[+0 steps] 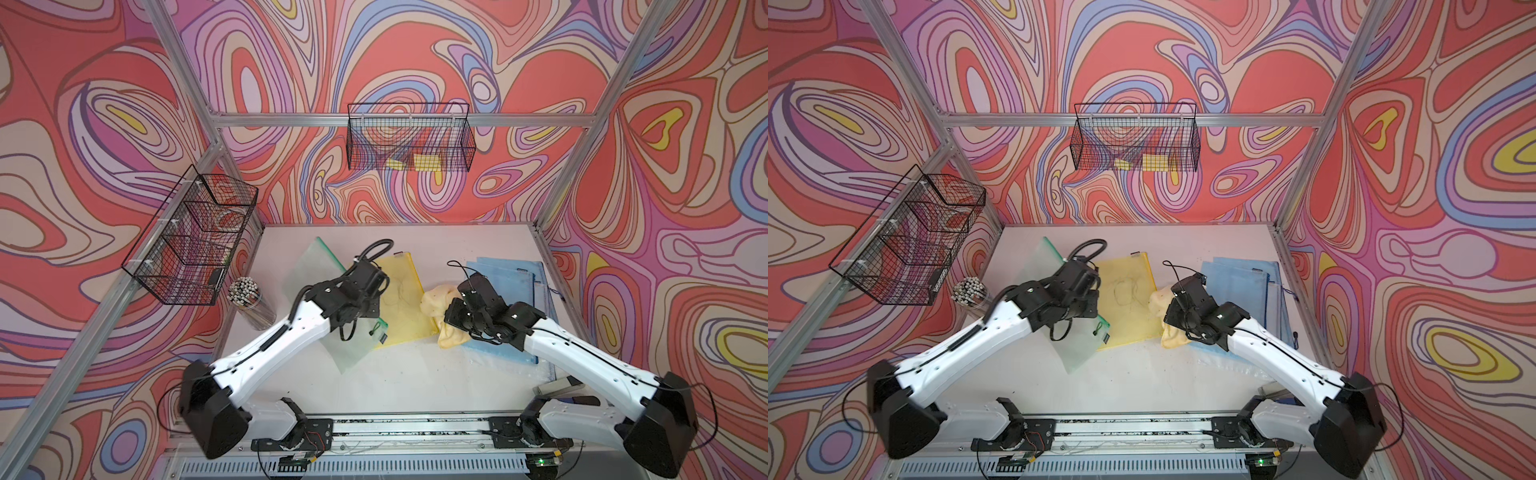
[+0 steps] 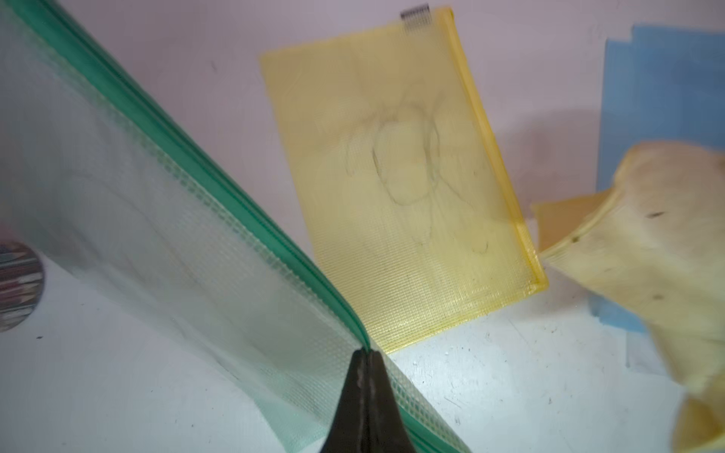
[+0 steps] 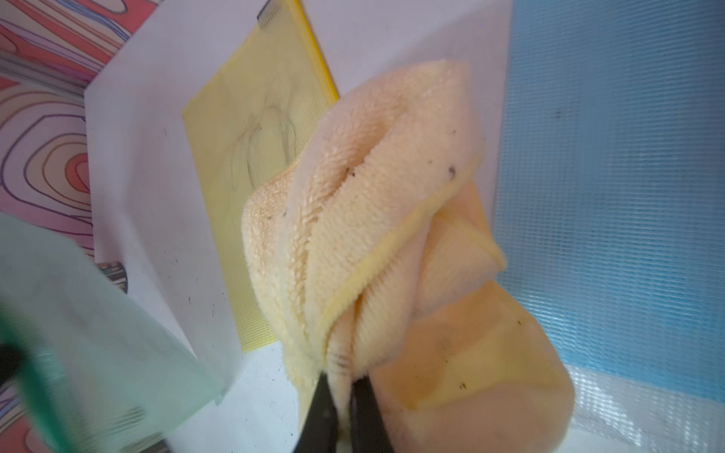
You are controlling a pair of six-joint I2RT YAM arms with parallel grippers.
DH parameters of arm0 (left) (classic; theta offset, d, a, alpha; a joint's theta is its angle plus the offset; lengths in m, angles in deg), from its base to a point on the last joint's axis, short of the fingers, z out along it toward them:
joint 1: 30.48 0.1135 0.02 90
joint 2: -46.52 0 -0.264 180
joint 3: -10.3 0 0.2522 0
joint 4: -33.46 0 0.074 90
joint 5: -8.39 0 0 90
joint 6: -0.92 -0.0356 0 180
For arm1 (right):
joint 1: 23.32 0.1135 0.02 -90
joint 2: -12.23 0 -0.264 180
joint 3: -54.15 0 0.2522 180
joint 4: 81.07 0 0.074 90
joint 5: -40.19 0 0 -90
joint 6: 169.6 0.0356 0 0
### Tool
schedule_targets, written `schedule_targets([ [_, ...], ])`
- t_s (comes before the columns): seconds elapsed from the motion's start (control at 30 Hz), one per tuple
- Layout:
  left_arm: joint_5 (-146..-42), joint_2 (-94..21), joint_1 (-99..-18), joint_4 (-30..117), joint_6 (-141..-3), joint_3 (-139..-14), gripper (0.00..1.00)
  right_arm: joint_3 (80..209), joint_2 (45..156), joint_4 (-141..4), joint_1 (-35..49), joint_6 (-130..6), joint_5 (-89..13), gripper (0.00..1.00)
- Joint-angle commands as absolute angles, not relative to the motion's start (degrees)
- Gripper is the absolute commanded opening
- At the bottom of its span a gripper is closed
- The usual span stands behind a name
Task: Wipe the document bag
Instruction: Adjust the document bag at the center of the board.
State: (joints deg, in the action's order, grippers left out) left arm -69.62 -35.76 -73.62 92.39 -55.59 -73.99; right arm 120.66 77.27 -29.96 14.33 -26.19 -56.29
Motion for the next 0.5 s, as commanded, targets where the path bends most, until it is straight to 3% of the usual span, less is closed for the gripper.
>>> schedule_targets([
  [0.0,-76.69,-43.61,-78.24,89.24,-59.7,-80.55,0.0,122.84,70.47,-19.61,14.04,-24.76,-64.88,0.0],
  [0.27,-82.1,-65.94,-86.34,88.19,-59.74,-99.23,0.0,123.08,64.29,-15.1,13.93,-25.48,-64.74,0.0],
  [0.3,-82.85,-66.84,-86.38,87.44,-59.33,-99.75,0.05,122.86,64.62,-15.4,13.95,-25.31,-64.53,0.0],
  [0.37,-82.97,-67.09,-86.39,85.09,-58.18,-98.93,0.22,122.49,65.63,-15.91,13.95,-25.03,-64.43,0.0],
  [0.43,-81.87,-65.47,-86.43,81.9,-57.21,-96.37,0.58,122.7,66.77,-16.51,13.94,-25.32,-64.34,0.0],
  [0.47,-81.53,-64.24,-86.41,80.26,-56.79,-94.87,0.72,122.95,67.32,-16.8,13.95,-25.58,-64.31,0.0],
])
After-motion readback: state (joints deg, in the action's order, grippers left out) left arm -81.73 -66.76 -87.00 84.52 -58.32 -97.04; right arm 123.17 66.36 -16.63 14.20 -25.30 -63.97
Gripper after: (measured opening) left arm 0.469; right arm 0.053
